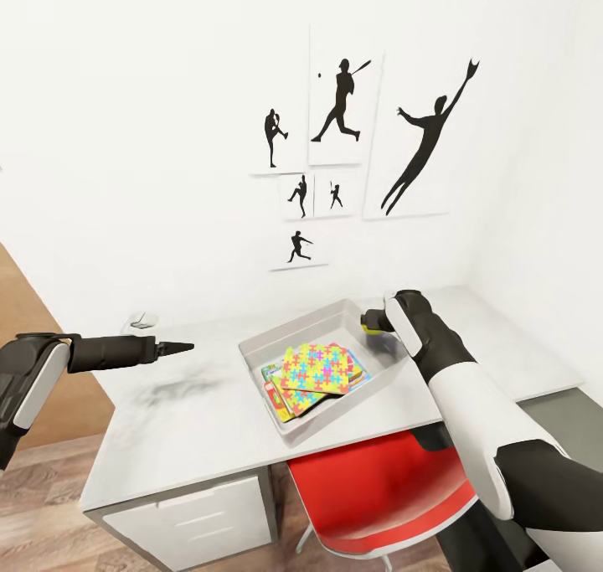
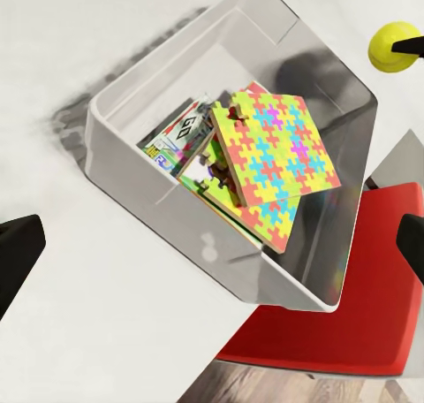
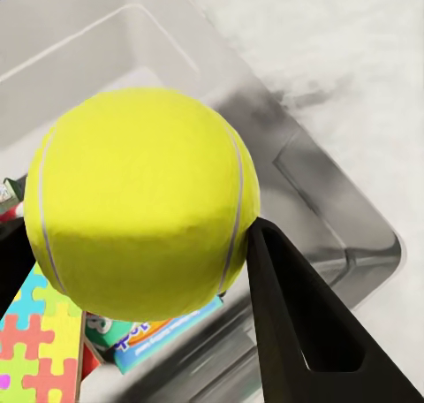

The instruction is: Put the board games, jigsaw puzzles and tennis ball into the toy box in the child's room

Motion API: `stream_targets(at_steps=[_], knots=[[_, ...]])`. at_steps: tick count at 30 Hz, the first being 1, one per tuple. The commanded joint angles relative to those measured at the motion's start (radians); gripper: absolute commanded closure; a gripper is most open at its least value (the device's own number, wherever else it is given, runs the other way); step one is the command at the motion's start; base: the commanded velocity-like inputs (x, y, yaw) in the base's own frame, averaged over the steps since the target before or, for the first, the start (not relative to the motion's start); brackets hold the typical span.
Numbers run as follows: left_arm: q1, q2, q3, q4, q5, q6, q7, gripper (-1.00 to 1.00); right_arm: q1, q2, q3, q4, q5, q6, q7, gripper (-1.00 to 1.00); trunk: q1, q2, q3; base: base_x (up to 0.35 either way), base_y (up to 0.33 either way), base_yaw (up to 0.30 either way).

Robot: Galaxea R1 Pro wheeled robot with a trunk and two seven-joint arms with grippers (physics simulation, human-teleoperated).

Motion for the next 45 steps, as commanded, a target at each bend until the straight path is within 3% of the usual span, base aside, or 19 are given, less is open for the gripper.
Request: stream_targets(at_steps=[1, 21, 25, 28, 31, 34, 38, 41, 44, 45], knots=[[-0.001, 0.001, -0.001, 0.0, -0.001, 0.003, -0.003, -1.0, -0.001, 0.0, 0.003, -0.001, -0.014, 0.001, -0.014, -1.0, 0.001, -0.002, -0.002, 0.0, 0.0, 0.0], [-0.001, 0.001, -0.001, 0.0, -0.001, 0.004, -0.003, -1.0, 0.003, -0.002, 0.002, -0.007, -0.015, 0.002, -0.01, -1.0, 0.001, -0.002, -0.002, 0.0, 0.0, 0.0], [-0.001, 0.001, 0.003, 0.0, 0.001, 0.006, -0.004, -1.0, 0.013, -0.004, -0.006, -0.089, -0.025, 0.013, 0.013, -1.0, 0.001, -0.002, -0.002, 0.0, 0.0, 0.0], [-0.001, 0.002, 0.017, 0.0, 0.002, 0.007, -0.004, -1.0, 0.033, -0.006, -0.012, -0.179, -0.029, 0.038, 0.068, -1.0, 0.001, -0.002, -0.002, 0.0, 0.0, 0.0], [-0.001, 0.002, 0.025, 0.0, 0.0, 0.009, -0.006, -1.0, 0.069, -0.009, -0.026, -0.305, -0.03, 0.112, 0.163, -1.0, 0.001, -0.002, -0.002, 0.0, 0.0, 0.0], [-0.001, 0.002, 0.027, 0.0, 0.0, 0.011, -0.006, -1.0, 0.119, -0.034, -0.092, -0.442, -0.034, 0.155, 0.266, -1.0, 0.001, -0.002, -0.002, 0.0, 0.0, 0.0], [-0.001, 0.004, 0.028, 0.0, 0.0, 0.013, -0.006, -1.0, 0.191, -0.067, -0.181, -0.568, -0.051, 0.156, 0.388, -1.0, 0.001, -0.002, -0.001, 0.0, 0.0, -0.01], [0.001, 0.027, 0.028, 0.0, 0.005, 0.013, -0.006, -1.0, 0.268, -0.108, -0.247, -0.656, -0.095, 0.156, 0.505, -1.0, 0.001, -0.002, 0.003, 0.0, 0.0, -0.052], [0.009, 0.038, 0.031, 0.0, 0.009, 0.012, -0.007, -1.0, 0.341, -0.158, -0.291, -0.725, -0.17, 0.156, 0.616, -1.0, 0.001, -0.002, 0.007, 0.0, 0.0, -0.067], [0.014, 0.041, 0.039, 0.0, 0.009, 0.011, -0.007, -1.0, 0.382, -0.181, -0.31, -0.747, -0.219, 0.156, 0.675, -1.0, 0.001, -0.002, 0.009, 0.0, 0.0, -0.07]])
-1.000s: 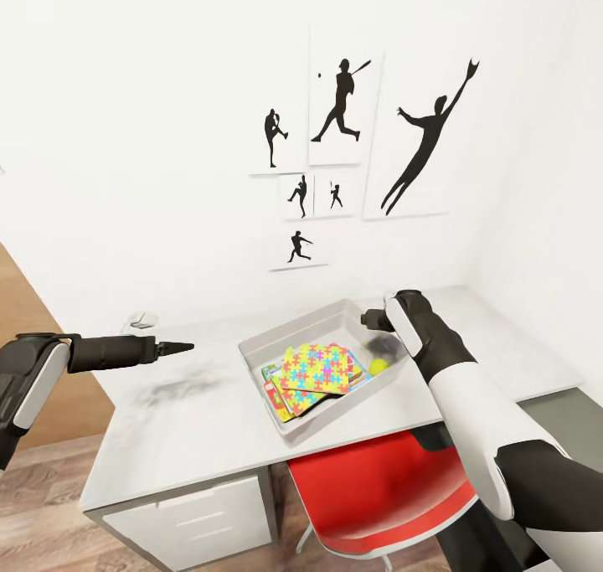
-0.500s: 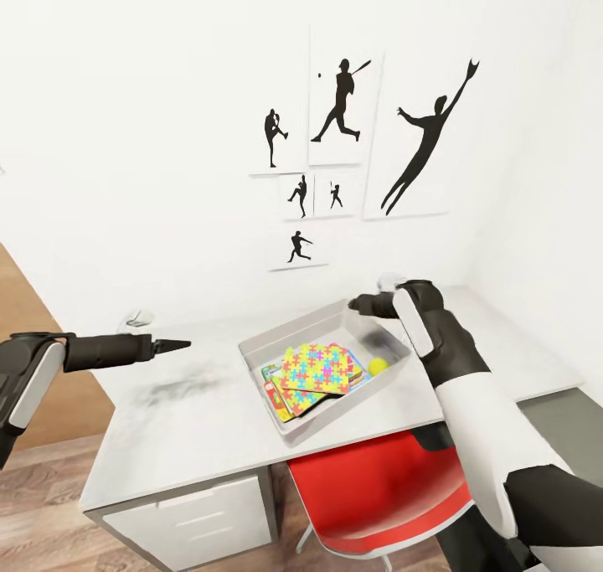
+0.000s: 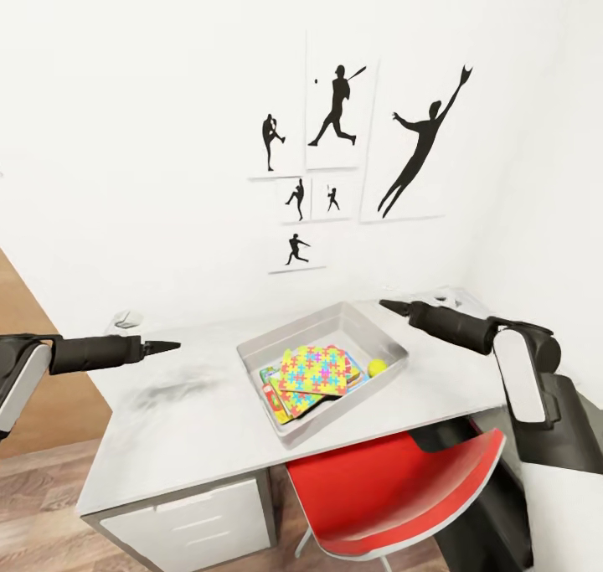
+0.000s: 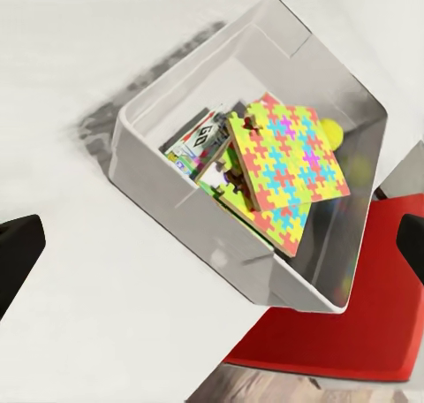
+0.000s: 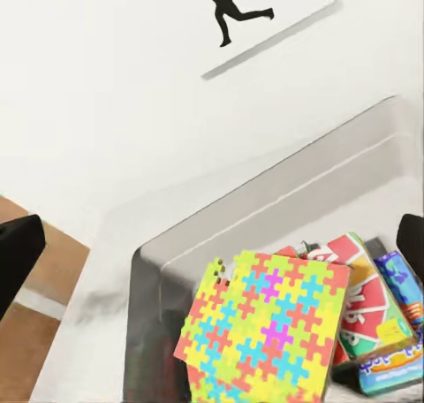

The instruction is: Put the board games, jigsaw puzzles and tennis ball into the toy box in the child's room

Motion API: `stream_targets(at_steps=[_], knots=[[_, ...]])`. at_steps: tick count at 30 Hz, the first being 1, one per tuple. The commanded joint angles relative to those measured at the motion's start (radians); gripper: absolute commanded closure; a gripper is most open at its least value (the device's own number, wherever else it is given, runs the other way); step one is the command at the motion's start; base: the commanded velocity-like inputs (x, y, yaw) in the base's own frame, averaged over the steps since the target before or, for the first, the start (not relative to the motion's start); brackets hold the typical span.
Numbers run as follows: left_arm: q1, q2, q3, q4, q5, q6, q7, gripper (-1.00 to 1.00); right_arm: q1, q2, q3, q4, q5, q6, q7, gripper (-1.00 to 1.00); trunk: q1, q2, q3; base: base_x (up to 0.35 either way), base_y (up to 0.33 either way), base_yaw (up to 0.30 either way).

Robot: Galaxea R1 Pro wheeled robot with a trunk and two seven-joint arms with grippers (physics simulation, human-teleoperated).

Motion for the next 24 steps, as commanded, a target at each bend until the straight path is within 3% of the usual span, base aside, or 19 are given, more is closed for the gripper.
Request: stream_targets(at_steps=[1, 3, 6, 9, 11, 14, 24], knots=[[0.002, 0.001, 0.009, 0.0, -0.003, 0.003, -0.006, -1.0, 0.023, -0.01, -0.014, -0.009, -0.018, 0.004, 0.045, -1.0, 0.001, -0.002, 0.0, 0.0, 0.0, -0.071], [0.007, 0.003, 0.023, 0.0, -0.003, 0.003, -0.006, -1.0, 0.043, -0.019, -0.039, -0.017, -0.041, 0.004, 0.086, -1.0, 0.001, -0.002, 0.003, 0.0, 0.0, -0.072], [0.024, 0.009, 0.04, 0.0, -0.002, 0.003, -0.006, -1.0, 0.067, -0.025, -0.108, -0.022, -0.058, 0.004, 0.184, -1.0, 0.001, -0.002, 0.007, 0.0, 0.0, -0.072], [0.04, 0.011, 0.046, 0.0, -0.003, 0.002, -0.006, -1.0, 0.1, -0.028, -0.167, -0.024, -0.062, 0.004, 0.287, -1.0, 0.001, -0.002, 0.012, -0.007, 0.0, -0.069], [0.047, 0.012, 0.047, 0.0, -0.004, 0.002, -0.006, -1.0, 0.127, -0.028, -0.227, -0.024, -0.058, 0.004, 0.359, -1.0, 0.001, -0.002, 0.015, -0.049, 0.0, -0.072], [0.052, 0.012, 0.048, 0.0, -0.003, 0.003, -0.006, -1.0, 0.157, -0.029, -0.291, -0.023, -0.053, 0.004, 0.408, -1.0, 0.001, -0.002, 0.019, -0.044, 0.0, -0.15], [0.053, 0.012, 0.051, -0.005, -0.003, 0.004, -0.034, -1.0, 0.171, -0.029, -0.315, -0.017, -0.049, 0.004, 0.422, -1.0, 0.001, -0.002, 0.026, -0.006, 0.0, -0.114]])
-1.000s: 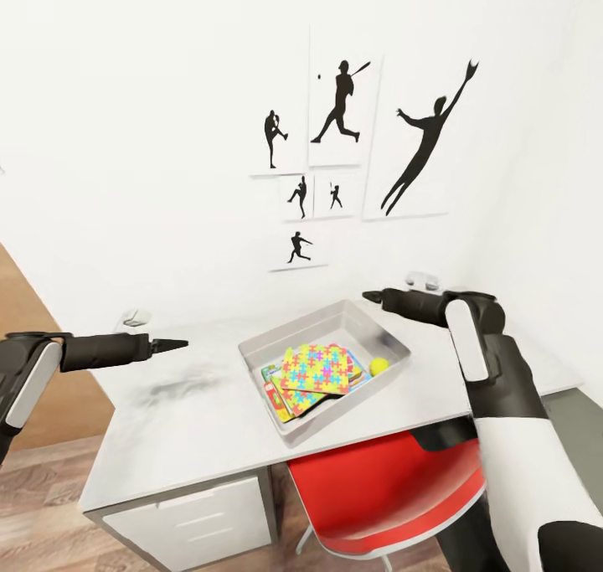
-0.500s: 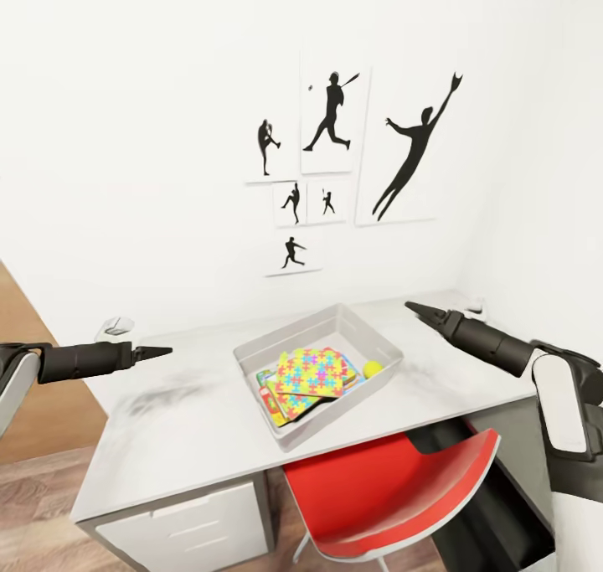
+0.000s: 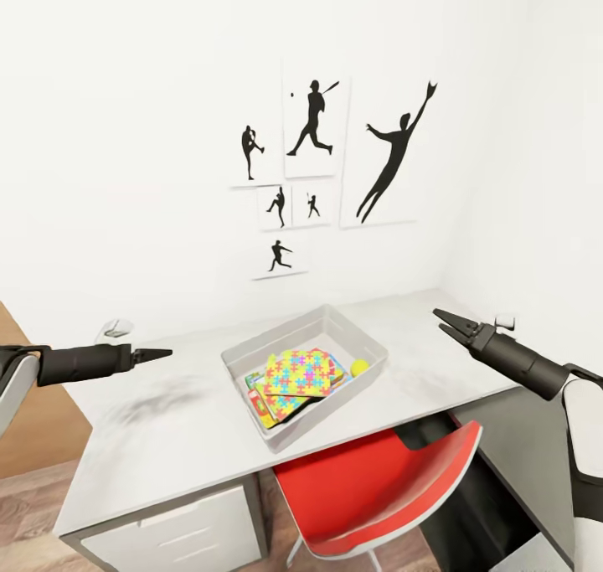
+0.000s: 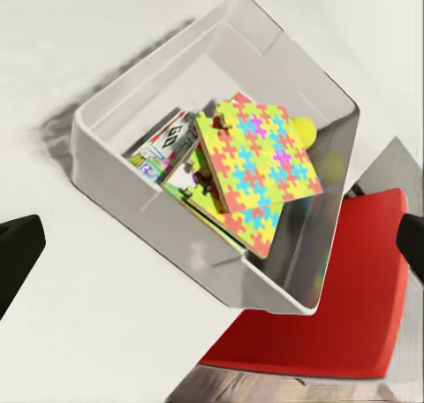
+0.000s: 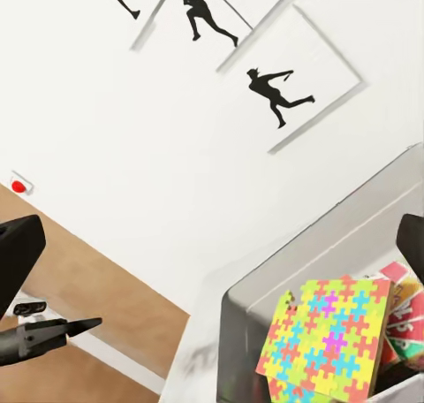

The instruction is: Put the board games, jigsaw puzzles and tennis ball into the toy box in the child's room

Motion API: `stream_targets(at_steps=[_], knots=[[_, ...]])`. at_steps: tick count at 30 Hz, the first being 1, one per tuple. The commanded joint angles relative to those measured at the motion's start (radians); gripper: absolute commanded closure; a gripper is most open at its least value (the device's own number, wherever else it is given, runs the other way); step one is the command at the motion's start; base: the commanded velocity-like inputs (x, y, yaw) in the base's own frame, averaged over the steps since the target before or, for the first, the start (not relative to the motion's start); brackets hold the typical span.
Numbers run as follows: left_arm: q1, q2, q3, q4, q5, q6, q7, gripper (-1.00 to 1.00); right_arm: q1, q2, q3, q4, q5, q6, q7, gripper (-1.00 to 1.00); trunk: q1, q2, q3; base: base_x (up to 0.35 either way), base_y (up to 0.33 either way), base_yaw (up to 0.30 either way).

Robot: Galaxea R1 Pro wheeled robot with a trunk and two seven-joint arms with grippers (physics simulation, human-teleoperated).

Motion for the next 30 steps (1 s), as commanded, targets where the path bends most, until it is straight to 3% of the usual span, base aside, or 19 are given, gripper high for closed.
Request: stream_targets(at_steps=[1, 6, 9, 22, 30], knots=[[-0.001, 0.0, 0.002, 0.0, -0.005, 0.003, -0.015, -1.0, -0.001, 0.0, -0.002, 0.0, 0.005, 0.004, 0.007, -1.0, 0.001, -0.002, -0.002, 0.0, 0.0, -0.145], [-0.001, 0.015, 0.029, -0.001, -0.013, 0.003, -0.09, -1.0, -0.001, 0.0, -0.002, 0.0, 0.005, 0.004, 0.009, -1.0, 0.001, -0.002, -0.002, -0.03, 0.001, -0.231], [-0.001, 0.022, 0.035, -0.001, -0.015, 0.003, -0.106, -1.0, -0.001, 0.0, -0.001, 0.001, 0.005, 0.004, 0.011, -1.0, 0.001, -0.002, -0.002, -0.146, 0.045, -0.27], [0.001, 0.029, 0.038, 0.0, -0.015, 0.003, -0.114, -1.0, -0.001, 0.0, -0.001, 0.002, 0.005, 0.004, 0.011, -1.0, 0.001, -0.002, 0.0, -0.108, 0.038, -0.279], [0.001, 0.033, 0.038, 0.003, -0.014, 0.003, -0.114, -1.0, 0.0, 0.001, 0.0, 0.003, 0.004, 0.004, 0.012, -1.0, 0.001, -0.002, 0.003, -0.003, 0.218, -0.28]])
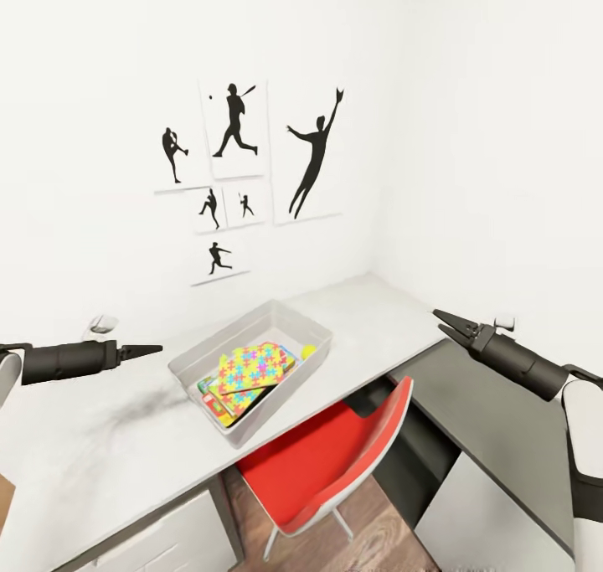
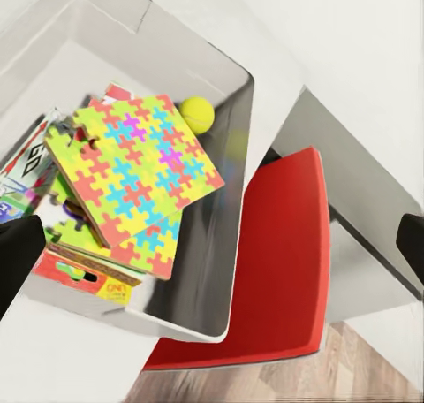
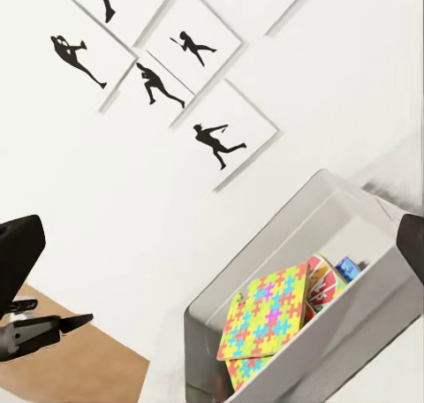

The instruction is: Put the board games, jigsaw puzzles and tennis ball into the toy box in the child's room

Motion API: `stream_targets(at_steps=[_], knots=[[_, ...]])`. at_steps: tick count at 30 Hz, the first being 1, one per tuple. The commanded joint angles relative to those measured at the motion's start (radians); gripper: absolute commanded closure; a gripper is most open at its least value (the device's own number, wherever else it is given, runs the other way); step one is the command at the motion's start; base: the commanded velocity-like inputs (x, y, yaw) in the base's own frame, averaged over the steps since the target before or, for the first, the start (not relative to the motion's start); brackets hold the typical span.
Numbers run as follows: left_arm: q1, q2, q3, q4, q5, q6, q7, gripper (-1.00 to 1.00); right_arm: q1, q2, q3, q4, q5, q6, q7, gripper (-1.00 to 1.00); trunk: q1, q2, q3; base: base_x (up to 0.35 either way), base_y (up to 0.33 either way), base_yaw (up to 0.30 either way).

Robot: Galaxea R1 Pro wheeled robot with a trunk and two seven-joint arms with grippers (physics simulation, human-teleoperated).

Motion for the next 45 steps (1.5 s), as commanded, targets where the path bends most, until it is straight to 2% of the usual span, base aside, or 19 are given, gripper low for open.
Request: stream_targets(at_steps=[1, 9, 22, 28, 37, 45], knots=[[-0.001, 0.002, 0.001, 0.0, -0.001, 0.003, -0.004, -1.0, -0.002, 0.001, -0.001, 0.001, 0.005, 0.005, 0.007, -1.0, 0.001, -0.002, -0.002, 0.0, 0.275, -0.28], [-0.001, 0.005, 0.001, 0.002, 0.0, 0.002, -0.004, -1.0, -0.001, 0.001, -0.002, 0.0, 0.007, 0.005, 0.004, -1.0, 0.001, -0.002, 0.0, 0.0, 0.257, -0.221], [-0.001, 0.006, 0.002, 0.002, 0.0, -0.001, -0.004, -1.0, -0.001, 0.002, 0.001, 0.002, 0.008, 0.005, -0.005, -1.0, 0.001, -0.002, 0.001, -0.004, 0.021, -0.012], [-0.001, 0.015, 0.001, 0.002, 0.001, -0.001, -0.005, -1.0, -0.001, 0.001, 0.001, 0.002, 0.007, 0.005, -0.004, -1.0, 0.001, -0.002, 0.001, -0.127, 0.068, -0.025], [0.0, 0.017, 0.002, 0.004, 0.001, -0.001, -0.005, -1.0, -0.001, 0.001, -0.001, 0.005, 0.008, 0.005, -0.003, -1.0, 0.001, -0.002, 0.009, -0.185, 0.139, -0.196], [0.001, 0.017, 0.001, 0.004, 0.001, -0.001, -0.006, -1.0, -0.001, 0.0, -0.004, 0.008, 0.008, 0.005, 0.001, -1.0, 0.001, -0.002, 0.016, -0.037, 0.014, -0.229]])
